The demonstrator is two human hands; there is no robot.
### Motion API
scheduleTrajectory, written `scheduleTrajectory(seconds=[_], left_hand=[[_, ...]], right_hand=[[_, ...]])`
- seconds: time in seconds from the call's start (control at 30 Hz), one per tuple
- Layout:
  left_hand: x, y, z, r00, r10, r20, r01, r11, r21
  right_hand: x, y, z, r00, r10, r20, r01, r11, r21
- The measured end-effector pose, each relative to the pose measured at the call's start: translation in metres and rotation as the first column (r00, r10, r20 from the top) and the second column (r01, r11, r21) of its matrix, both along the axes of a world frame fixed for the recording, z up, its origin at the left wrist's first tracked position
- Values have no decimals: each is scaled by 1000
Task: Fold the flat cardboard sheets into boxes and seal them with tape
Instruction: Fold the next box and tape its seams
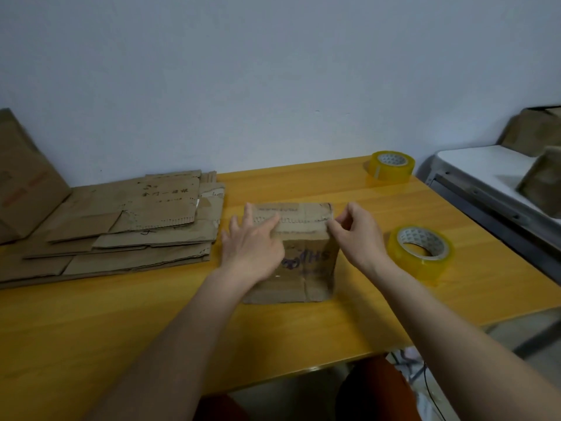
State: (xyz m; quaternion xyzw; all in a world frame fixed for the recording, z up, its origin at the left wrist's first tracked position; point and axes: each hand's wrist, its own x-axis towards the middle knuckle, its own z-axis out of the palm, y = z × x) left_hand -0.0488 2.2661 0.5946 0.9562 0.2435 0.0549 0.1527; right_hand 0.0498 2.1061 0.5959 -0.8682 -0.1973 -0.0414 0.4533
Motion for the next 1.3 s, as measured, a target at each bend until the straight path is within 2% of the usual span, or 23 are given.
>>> scheduleTrajectory(seconds=[0.13,0.2,0.27,0.33,0.4,0.5,0.57,0.67,0.77,0.87,0.93,1.03,1.1,1.17,1.23,1.3], left_hand=[[33,-14,12,993,-27,-115,37,996,81],[40,-22,5,982,-135,-135,155,976,152],[39,-20,0,956,-275,-107,289,945,152],[39,-10,4,925,-374,-64,379,916,132],[39,-4,12,911,-404,-83,412,901,135],[36,-28,17,930,-301,-213,338,926,167],[33,-53,12,928,-277,-250,323,931,168],[30,-57,8,905,-397,-154,425,868,258],[31,-43,12,846,-525,-91,530,811,250],[33,-47,7,858,-511,-60,513,843,162],[33,-53,1,888,-460,29,449,877,172],[33,-55,-5,886,-450,109,405,868,288],[36,-49,-4,852,-516,89,465,824,323],[38,-40,-3,830,-554,60,503,791,348],[37,-33,-5,859,-499,113,435,829,352],[31,-37,-10,893,-374,249,295,906,302]], right_hand=[[-14,-2,-2,991,80,-105,-68,990,120],[-9,-5,-2,998,-39,-50,44,994,100],[2,-13,-3,986,-155,-58,159,986,54],[10,-20,-4,970,-88,-226,105,992,64],[9,-22,-10,942,36,-334,20,986,164],[5,-19,-18,963,30,-269,40,967,250],[2,-16,-21,975,1,-222,65,955,290],[0,-13,-25,989,-40,-143,75,965,250],[-2,-12,-27,994,-39,-99,56,983,174],[-2,-18,-24,995,22,-95,-5,984,178],[0,-26,-22,995,46,-94,-27,980,195],[9,-46,-26,997,-79,-4,79,994,70],[18,-61,-30,972,-217,86,222,973,-62],[28,-76,-32,960,-274,63,281,932,-230],[35,-89,-38,954,-300,-3,269,861,-431],[36,-96,-46,947,-322,-7,260,775,-577]])
